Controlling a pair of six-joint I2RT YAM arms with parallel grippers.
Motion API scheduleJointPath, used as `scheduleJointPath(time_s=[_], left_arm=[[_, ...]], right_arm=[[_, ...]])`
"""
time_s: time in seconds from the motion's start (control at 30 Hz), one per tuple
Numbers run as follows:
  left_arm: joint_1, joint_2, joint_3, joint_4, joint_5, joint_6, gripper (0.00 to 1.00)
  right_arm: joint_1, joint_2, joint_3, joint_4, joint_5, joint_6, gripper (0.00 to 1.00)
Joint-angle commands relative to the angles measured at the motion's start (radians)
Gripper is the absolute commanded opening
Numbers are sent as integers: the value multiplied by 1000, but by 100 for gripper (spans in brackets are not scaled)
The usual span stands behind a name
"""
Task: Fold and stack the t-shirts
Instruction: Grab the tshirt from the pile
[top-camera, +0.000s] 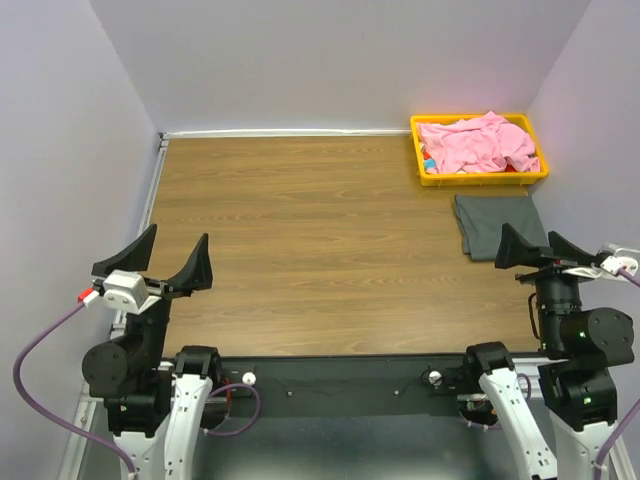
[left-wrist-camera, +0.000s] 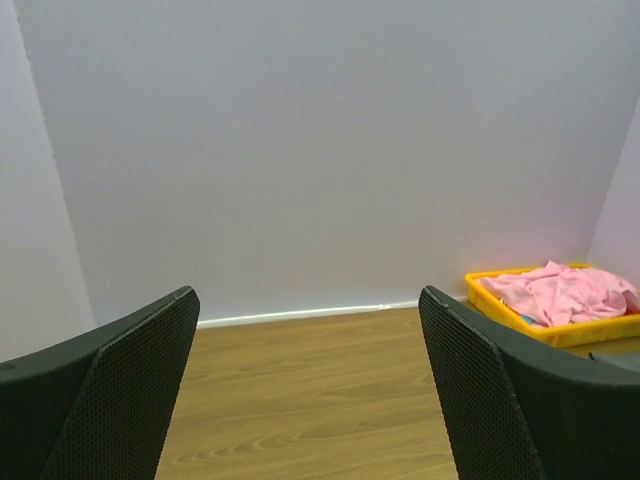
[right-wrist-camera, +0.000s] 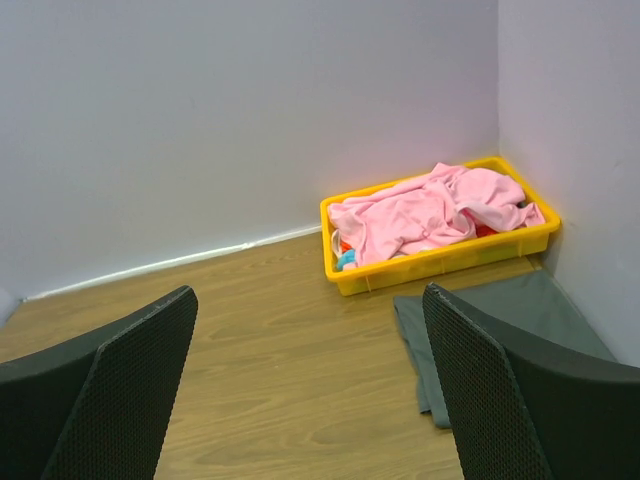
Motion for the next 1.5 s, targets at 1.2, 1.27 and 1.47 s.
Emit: scheduleJointPath(time_s=[1.2,1.27,1.47], left_arm=[[-1,151,-65,-165,58,-288,98],[-1,158,-63,-168,58,-286,98],[0,180,-59,-170,52,-295,98]], right_arm=[[-136,2038,1030,254,287,265,63],[-137,2073,1051,254,278,270,58],[-140,2084,1048,254,243,250,31]])
